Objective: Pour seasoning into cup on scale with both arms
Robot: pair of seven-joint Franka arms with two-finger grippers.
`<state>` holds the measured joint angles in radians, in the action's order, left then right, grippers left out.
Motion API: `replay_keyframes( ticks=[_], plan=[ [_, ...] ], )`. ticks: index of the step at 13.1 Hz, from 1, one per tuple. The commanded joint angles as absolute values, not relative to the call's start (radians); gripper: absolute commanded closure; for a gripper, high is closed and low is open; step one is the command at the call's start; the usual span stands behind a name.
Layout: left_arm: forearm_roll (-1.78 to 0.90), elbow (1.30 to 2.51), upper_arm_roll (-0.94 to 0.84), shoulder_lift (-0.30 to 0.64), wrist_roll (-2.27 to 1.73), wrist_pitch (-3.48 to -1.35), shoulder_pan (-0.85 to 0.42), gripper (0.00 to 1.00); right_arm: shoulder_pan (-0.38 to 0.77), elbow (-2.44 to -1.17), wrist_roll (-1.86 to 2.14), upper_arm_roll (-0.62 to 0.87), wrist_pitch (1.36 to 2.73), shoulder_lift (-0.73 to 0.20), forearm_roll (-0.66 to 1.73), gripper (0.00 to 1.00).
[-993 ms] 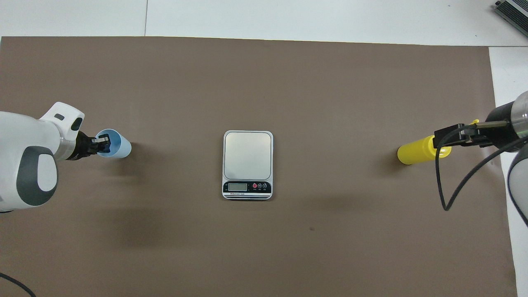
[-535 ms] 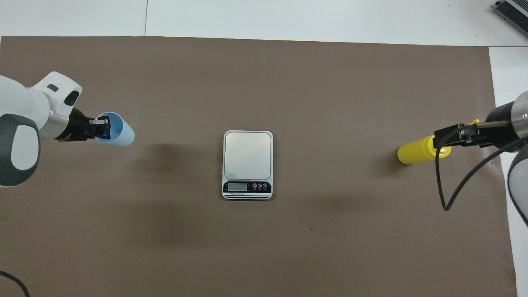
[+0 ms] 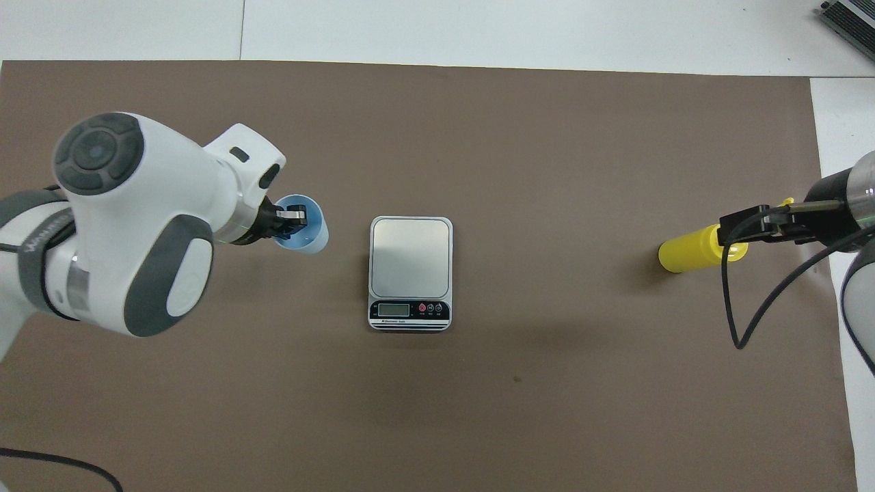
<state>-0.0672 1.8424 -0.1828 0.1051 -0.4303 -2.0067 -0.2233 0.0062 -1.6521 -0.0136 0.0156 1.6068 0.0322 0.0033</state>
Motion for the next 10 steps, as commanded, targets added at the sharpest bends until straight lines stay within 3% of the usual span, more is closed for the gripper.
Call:
replay_keyframes(
  ticks=[1, 10],
  plan=[
    [-0.044, 1.848, -0.166, 0.117, -0.502, -2.072, -0.320, 1.00, -0.005, -1.680, -0.017, 0.018, 1.621, 0.057, 0.021, 0.00],
    [0.038, 1.902, -0.167, 0.213, -0.655, -2.240, -0.462, 1.00, -0.002, -1.680, -0.012, 0.015, 1.618, 0.058, 0.021, 0.00]
  ],
)
